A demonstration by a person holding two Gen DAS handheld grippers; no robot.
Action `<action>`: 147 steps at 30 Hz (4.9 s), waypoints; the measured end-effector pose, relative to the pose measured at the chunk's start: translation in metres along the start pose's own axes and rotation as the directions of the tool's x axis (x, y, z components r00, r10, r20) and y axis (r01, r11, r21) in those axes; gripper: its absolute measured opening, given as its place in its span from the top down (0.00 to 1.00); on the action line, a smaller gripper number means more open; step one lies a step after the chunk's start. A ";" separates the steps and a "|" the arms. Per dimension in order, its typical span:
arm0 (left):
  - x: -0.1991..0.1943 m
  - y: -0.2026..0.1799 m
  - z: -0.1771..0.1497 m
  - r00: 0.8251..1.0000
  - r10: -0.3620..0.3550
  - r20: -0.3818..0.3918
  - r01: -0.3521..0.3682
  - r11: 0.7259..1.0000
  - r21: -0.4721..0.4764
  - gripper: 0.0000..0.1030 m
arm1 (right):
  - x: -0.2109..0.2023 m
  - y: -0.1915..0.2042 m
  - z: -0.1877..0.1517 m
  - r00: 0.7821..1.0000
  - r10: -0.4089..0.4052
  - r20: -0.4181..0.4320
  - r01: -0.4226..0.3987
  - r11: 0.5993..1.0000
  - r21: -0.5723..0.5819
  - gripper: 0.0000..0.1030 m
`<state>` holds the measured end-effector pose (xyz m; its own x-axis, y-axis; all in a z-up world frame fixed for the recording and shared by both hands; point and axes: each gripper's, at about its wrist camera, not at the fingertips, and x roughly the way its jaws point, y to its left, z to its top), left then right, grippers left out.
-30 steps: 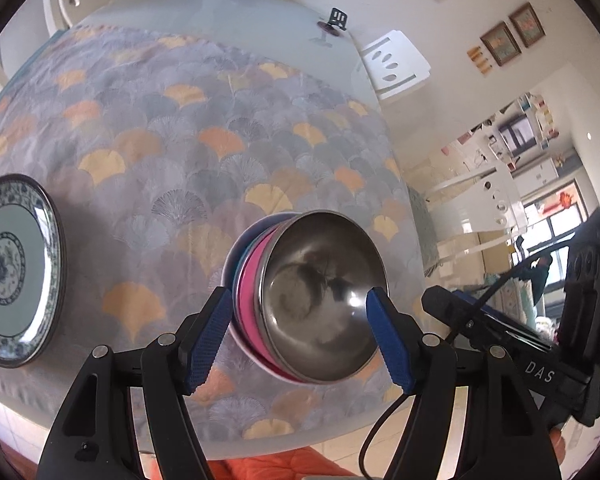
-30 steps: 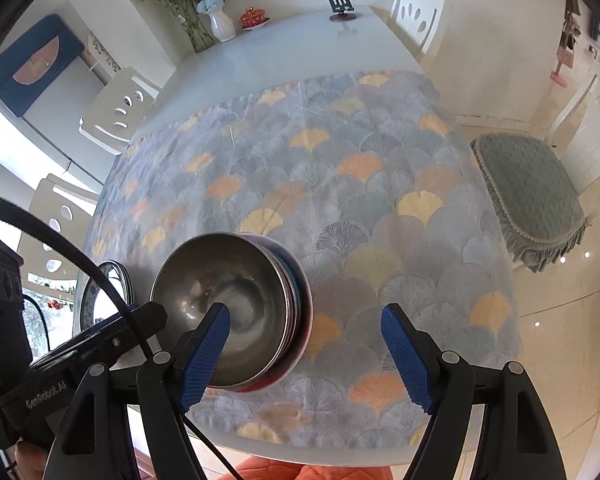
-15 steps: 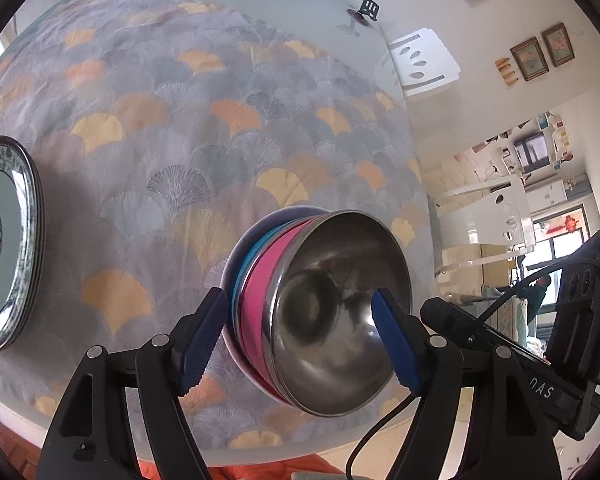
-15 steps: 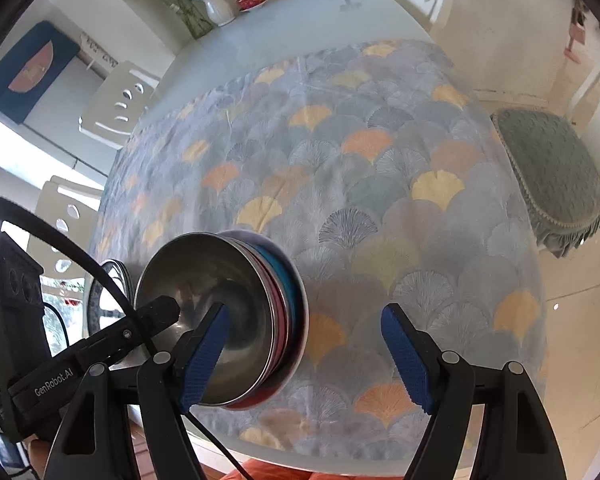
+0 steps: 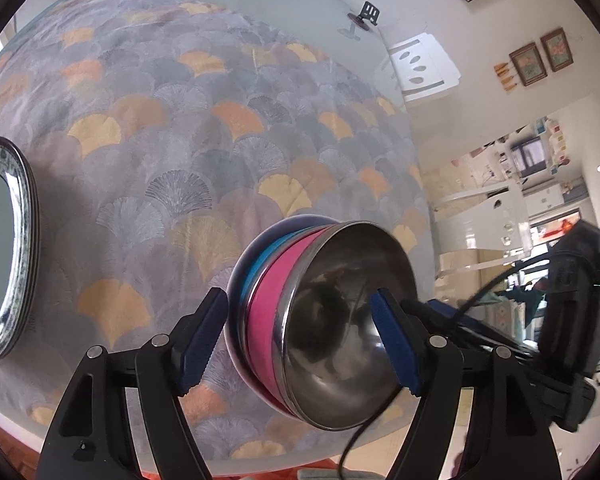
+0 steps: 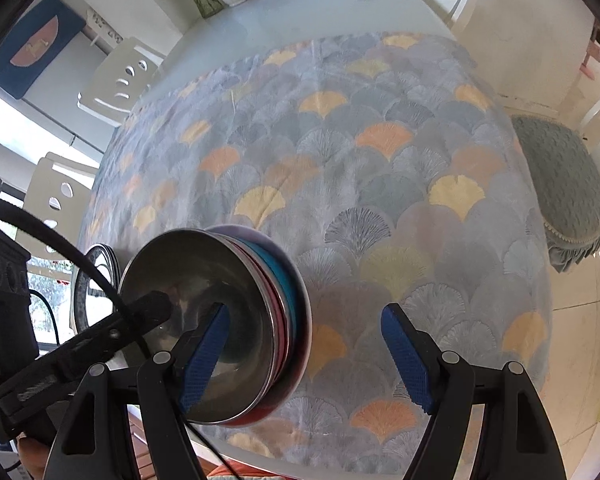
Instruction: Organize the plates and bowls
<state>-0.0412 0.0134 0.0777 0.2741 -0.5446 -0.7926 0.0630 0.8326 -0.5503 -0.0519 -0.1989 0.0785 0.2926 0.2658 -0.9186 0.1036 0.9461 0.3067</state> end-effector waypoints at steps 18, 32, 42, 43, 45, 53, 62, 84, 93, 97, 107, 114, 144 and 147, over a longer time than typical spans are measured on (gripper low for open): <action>0.029 0.032 0.001 0.996 -0.031 -0.080 0.021 0.993 -0.118 0.29 | 0.032 0.001 0.003 0.996 0.015 -0.082 -0.017 0.999 -0.028 0.26; 0.047 0.038 0.000 0.995 -0.026 -0.098 0.015 0.993 -0.114 0.41 | 0.059 -0.011 -0.001 0.982 0.120 -0.146 -0.113 0.992 0.058 0.31; 0.051 0.034 -0.006 0.995 -0.058 -0.080 0.046 0.988 -0.146 0.48 | 0.059 -0.002 -0.005 0.968 0.209 -0.141 -0.200 0.977 0.072 0.51; 0.050 0.033 -0.006 0.996 -0.051 -0.074 0.039 0.987 -0.158 0.49 | 0.059 -0.001 -0.005 0.969 0.204 -0.139 -0.196 0.978 0.069 0.51; 0.046 0.032 -0.006 0.997 -0.034 -0.064 0.023 0.986 -0.166 0.50 | 0.057 0.002 -0.004 0.973 0.188 -0.135 -0.181 0.982 0.060 0.53; 0.021 0.028 0.004 0.999 0.046 -0.010 -0.047 0.984 -0.169 0.48 | 0.045 0.033 0.001 0.988 0.123 -0.093 -0.128 0.990 -0.053 0.54; -0.048 0.049 0.025 0.998 0.046 0.046 -0.034 0.971 -0.237 0.50 | 0.030 0.078 0.014 0.975 0.192 -0.107 -0.194 0.981 -0.004 0.54; -0.162 0.208 0.071 0.996 0.092 -0.011 -0.092 0.969 -0.230 0.50 | 0.075 0.277 -0.004 0.955 0.249 -0.165 -0.246 0.969 0.036 0.54; -0.135 0.238 0.065 0.991 0.062 -0.117 -0.086 0.974 -0.210 0.50 | 0.114 0.283 -0.012 0.967 0.149 -0.208 -0.137 0.988 0.070 0.54; -0.131 0.240 0.066 0.988 0.067 -0.136 -0.092 0.977 -0.191 0.50 | 0.121 0.279 -0.014 0.966 0.133 -0.223 -0.114 0.989 0.095 0.54; -0.146 0.241 0.073 0.993 0.076 -0.092 -0.090 0.985 -0.147 0.50 | 0.116 0.277 -0.010 0.967 0.167 -0.193 -0.140 0.979 0.145 0.54; -0.179 0.237 0.081 0.994 0.107 -0.005 -0.107 0.990 -0.094 0.50 | 0.078 0.274 -0.006 0.984 0.161 -0.079 -0.149 0.979 0.138 0.54; -0.193 0.013 0.061 0.891 0.171 0.420 -0.311 0.904 0.294 0.38 | -0.090 0.215 -0.023 0.911 -0.209 0.357 0.207 0.977 0.045 0.47; -0.189 0.002 0.057 0.859 0.212 0.466 -0.362 0.895 0.261 0.26 | -0.088 0.197 -0.019 0.917 -0.212 0.338 0.210 0.977 0.044 0.47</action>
<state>-0.0383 0.1239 0.2414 0.6960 -0.2446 -0.6751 0.2076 0.9686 -0.1370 -0.0751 -0.0325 0.2151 0.5672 -0.0197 -0.8234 0.2048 0.9717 0.1178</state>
